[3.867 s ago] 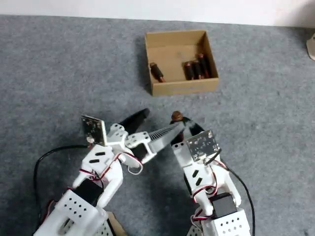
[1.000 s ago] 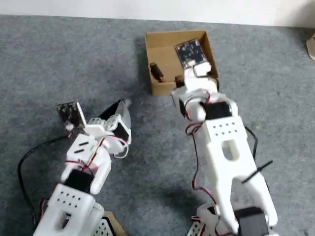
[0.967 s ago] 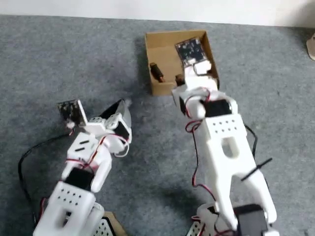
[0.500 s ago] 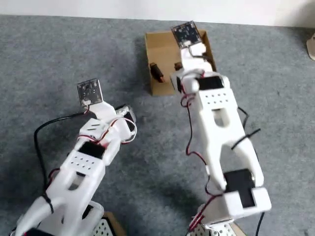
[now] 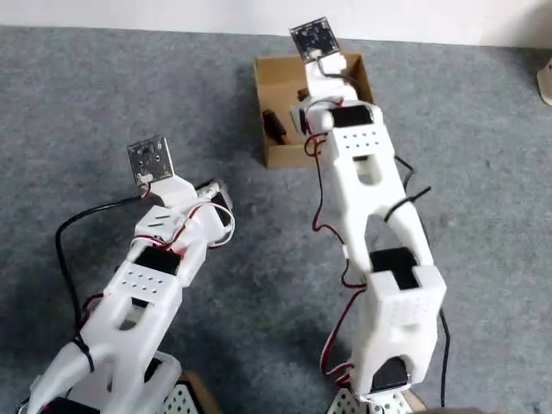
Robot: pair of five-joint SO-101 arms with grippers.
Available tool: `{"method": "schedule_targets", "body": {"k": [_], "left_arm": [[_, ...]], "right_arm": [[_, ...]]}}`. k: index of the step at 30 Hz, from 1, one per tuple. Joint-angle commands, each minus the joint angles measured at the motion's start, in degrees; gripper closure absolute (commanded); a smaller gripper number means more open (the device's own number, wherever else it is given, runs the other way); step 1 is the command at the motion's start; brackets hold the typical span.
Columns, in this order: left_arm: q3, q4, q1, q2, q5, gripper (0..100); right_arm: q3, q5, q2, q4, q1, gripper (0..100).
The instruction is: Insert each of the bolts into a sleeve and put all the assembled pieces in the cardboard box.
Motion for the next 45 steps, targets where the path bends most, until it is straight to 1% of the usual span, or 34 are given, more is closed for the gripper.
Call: {"method": "schedule_targets", "body": {"k": [1, 6, 10, 22, 30, 41, 43, 45], "left_arm": [[-2.8, -1.5, -0.5, 0.0, 0.0, 99], [-2.8, -1.5, -0.5, 0.0, -0.1, 99], [-2.8, -1.5, -0.5, 0.0, -0.1, 99], [-2.8, -1.5, -0.6, 0.0, -0.1, 99], [-2.7, -1.5, -0.5, 0.0, -0.1, 99], [-2.7, -1.5, -0.3, 0.0, -0.1, 99], [-2.7, -1.5, -0.3, 0.0, -0.1, 99], [-2.7, -1.5, -0.3, 0.0, -0.1, 99]], "right_arm": [[-8.0, 0.6, 0.9, -2.1, 0.3, 99.4], [-14.2, 0.5, 5.7, -1.9, 0.3, 99.4], [-18.3, 0.4, 9.5, 0.3, 0.3, 99.4], [-26.2, 0.3, 20.7, 0.3, 1.2, 99.4], [-26.1, 0.2, 22.5, 0.3, 3.5, 99.4], [-23.4, 0.6, 22.7, 0.0, 3.3, 98.7], [-23.3, 0.6, 22.7, 0.0, 3.0, 96.7], [-23.3, 0.5, 22.7, 0.0, 3.0, 92.2]]}}
